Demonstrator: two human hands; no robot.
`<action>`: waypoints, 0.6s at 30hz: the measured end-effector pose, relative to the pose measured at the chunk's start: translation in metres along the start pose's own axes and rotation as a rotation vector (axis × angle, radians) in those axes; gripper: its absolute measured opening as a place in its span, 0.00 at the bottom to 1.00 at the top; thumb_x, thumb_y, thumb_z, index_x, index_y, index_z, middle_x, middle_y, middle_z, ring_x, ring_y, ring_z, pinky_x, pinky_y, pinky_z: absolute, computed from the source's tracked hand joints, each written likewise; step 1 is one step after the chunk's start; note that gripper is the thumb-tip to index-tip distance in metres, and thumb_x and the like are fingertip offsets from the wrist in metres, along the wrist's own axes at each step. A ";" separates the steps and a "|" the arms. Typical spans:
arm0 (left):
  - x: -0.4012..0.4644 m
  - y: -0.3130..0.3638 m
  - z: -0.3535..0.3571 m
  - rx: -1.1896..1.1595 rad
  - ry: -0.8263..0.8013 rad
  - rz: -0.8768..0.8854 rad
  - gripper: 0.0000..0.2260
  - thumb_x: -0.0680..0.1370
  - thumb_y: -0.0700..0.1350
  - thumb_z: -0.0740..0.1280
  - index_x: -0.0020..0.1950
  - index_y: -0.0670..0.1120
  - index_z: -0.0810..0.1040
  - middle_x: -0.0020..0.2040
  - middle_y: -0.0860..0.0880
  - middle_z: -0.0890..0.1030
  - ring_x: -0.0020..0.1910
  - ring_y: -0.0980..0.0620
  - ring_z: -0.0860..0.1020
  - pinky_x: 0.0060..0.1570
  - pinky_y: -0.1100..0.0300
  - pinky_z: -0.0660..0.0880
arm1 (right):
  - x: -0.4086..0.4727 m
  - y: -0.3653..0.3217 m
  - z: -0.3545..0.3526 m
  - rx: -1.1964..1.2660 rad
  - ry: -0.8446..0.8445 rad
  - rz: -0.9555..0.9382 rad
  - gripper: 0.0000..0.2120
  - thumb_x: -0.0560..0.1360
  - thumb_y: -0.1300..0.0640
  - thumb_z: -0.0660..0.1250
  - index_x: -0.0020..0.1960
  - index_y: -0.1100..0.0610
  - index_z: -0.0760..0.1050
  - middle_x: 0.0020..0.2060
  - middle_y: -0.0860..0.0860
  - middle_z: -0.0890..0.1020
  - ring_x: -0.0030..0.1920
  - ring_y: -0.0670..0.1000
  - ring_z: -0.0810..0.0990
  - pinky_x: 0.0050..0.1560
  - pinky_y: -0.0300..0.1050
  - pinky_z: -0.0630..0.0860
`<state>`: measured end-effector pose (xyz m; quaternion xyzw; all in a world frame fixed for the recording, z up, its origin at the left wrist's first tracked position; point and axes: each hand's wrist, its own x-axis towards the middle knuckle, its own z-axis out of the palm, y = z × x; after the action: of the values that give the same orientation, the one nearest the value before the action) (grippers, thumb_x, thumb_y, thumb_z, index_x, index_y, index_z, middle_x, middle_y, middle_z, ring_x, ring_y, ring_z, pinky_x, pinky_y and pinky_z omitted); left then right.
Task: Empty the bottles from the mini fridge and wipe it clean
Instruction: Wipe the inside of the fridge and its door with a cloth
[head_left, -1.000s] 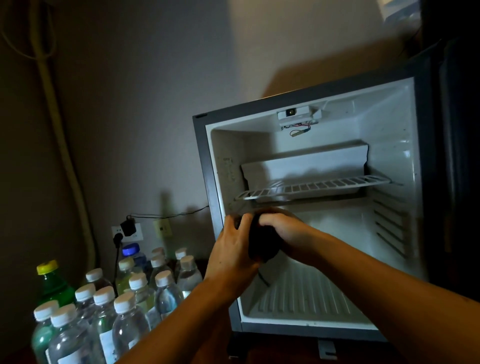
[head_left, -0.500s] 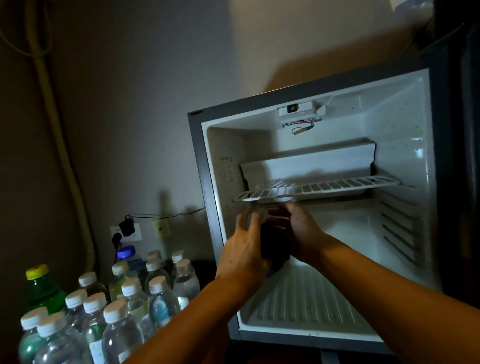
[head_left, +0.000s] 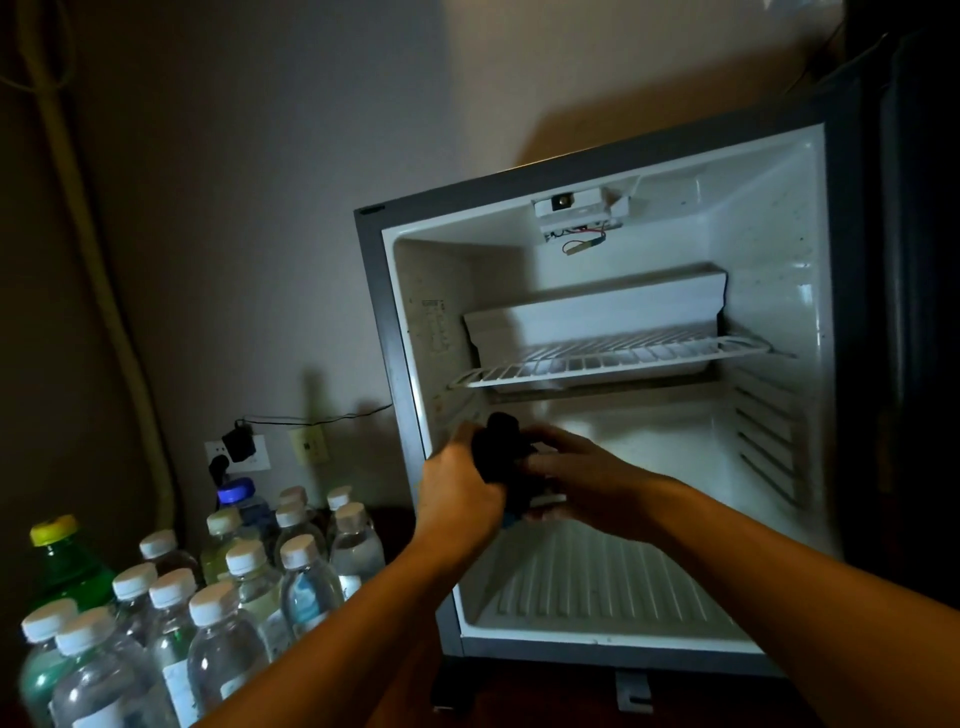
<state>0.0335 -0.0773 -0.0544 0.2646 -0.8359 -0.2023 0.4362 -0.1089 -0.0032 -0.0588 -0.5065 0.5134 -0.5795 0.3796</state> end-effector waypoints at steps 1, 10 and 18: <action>-0.001 0.003 0.001 0.003 -0.064 0.021 0.20 0.74 0.41 0.72 0.63 0.51 0.70 0.55 0.50 0.79 0.53 0.52 0.79 0.44 0.66 0.78 | 0.001 0.001 -0.001 0.018 0.036 -0.030 0.18 0.75 0.63 0.69 0.63 0.54 0.73 0.55 0.60 0.81 0.54 0.59 0.82 0.52 0.50 0.81; -0.002 0.004 -0.001 0.359 -0.085 0.249 0.27 0.74 0.46 0.71 0.70 0.58 0.64 0.65 0.49 0.65 0.60 0.47 0.73 0.60 0.57 0.73 | 0.009 0.002 -0.002 -0.016 0.044 -0.032 0.17 0.75 0.53 0.67 0.64 0.53 0.74 0.59 0.53 0.81 0.60 0.53 0.79 0.61 0.53 0.74; -0.002 -0.005 0.003 0.763 -0.069 0.374 0.26 0.77 0.44 0.69 0.73 0.51 0.63 0.71 0.46 0.59 0.66 0.42 0.68 0.59 0.54 0.76 | 0.033 -0.039 -0.001 0.500 0.379 -0.103 0.19 0.79 0.47 0.63 0.64 0.58 0.72 0.47 0.58 0.84 0.49 0.53 0.84 0.50 0.47 0.80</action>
<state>0.0335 -0.0802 -0.0599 0.2439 -0.8986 0.1953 0.3081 -0.1129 -0.0279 -0.0136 -0.3060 0.3903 -0.7903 0.3599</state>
